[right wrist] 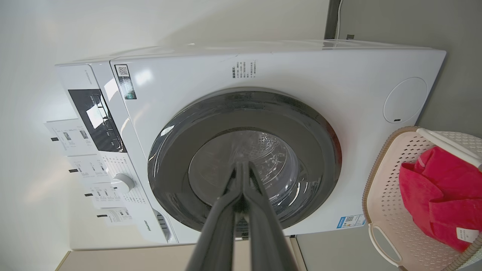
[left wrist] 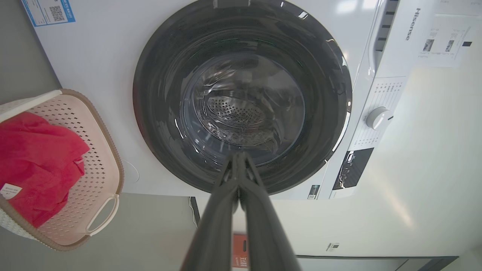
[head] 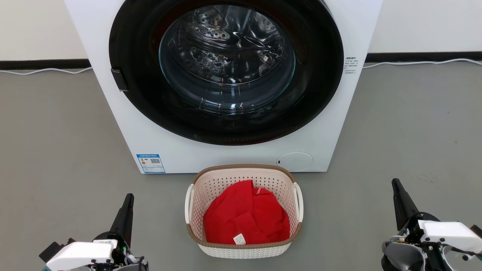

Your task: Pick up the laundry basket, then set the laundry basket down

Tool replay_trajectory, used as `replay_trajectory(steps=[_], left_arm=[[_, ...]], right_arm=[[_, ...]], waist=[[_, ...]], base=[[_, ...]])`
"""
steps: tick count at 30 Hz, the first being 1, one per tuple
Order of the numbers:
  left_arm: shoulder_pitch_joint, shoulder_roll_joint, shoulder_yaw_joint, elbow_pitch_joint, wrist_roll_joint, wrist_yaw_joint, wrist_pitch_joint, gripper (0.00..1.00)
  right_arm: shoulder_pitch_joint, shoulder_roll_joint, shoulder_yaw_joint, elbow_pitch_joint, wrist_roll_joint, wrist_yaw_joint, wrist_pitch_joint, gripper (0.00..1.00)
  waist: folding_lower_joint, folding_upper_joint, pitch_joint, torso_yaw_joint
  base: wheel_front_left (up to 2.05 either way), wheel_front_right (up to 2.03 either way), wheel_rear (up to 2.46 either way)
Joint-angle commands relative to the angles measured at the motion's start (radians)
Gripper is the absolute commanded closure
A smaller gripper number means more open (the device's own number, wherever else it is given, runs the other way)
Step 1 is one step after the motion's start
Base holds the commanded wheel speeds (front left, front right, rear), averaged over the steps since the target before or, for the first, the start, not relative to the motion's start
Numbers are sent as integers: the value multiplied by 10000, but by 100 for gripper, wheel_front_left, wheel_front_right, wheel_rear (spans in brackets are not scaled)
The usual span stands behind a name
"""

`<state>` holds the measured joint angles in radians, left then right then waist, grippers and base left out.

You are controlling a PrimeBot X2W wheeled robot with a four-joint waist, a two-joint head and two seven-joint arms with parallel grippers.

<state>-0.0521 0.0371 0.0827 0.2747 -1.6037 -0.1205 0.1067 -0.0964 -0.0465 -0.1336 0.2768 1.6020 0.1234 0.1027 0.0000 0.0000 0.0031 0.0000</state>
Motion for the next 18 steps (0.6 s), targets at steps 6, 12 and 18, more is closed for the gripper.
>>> replay_trajectory(steps=[6,12,18], left_arm=[[-560,131,310,-293,-50,-102,65,100],[-560,131,310,-293,-50,-102,65,100],[-560,131,310,-293,-50,-102,64,100]], right_arm=[[-116,-37,187,-320,57,73,114,100],[-116,-37,188,-320,58,73,113,100],[-116,-37,189,-320,59,73,112,100]], waist=[[0,0,0,0],[0,0,0,0],[0,0,0,0]], base=[[0,0,0],[0,0,0],[0,0,0]])
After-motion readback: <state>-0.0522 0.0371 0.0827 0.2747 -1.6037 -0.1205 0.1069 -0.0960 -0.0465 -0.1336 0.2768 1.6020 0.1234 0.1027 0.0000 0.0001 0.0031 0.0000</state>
